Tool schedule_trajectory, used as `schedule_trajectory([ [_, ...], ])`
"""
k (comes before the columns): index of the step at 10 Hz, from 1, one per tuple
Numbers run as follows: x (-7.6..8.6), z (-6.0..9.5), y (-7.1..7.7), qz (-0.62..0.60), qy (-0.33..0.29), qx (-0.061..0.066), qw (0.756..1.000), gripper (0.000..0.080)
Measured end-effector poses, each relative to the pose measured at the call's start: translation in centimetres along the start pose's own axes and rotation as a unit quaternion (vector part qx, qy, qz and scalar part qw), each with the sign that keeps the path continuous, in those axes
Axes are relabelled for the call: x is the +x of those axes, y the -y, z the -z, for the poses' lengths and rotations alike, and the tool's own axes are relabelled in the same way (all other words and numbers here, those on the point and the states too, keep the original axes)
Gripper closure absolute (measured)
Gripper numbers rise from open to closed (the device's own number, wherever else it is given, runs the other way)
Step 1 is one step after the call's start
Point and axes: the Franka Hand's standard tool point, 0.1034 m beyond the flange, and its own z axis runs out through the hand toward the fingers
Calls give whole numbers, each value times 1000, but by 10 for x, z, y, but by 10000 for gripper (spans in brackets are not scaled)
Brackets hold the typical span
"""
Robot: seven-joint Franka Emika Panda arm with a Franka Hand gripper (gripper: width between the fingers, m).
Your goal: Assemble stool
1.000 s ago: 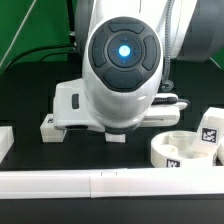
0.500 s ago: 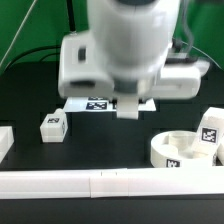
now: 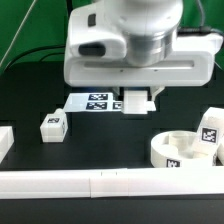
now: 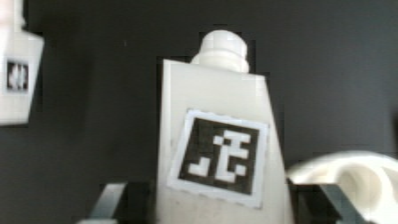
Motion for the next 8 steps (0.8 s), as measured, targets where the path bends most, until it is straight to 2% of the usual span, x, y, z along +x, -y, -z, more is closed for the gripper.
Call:
schedule_trajectory([
  [1,-2,26,10,12,-46,0,999,475],
  [2,3,47,9,35,-101,-8,994,475],
  [3,5,46,3,49,-123,-20,991,475],
  [4,13,46,5,46,-163,-17,985,475],
  [6,15,47,2,45,-221,-17,974,475],
  [7,22,52,1,51,-269,-23,961,475],
  [8,25,56,1,73,-331,-37,940,475],
])
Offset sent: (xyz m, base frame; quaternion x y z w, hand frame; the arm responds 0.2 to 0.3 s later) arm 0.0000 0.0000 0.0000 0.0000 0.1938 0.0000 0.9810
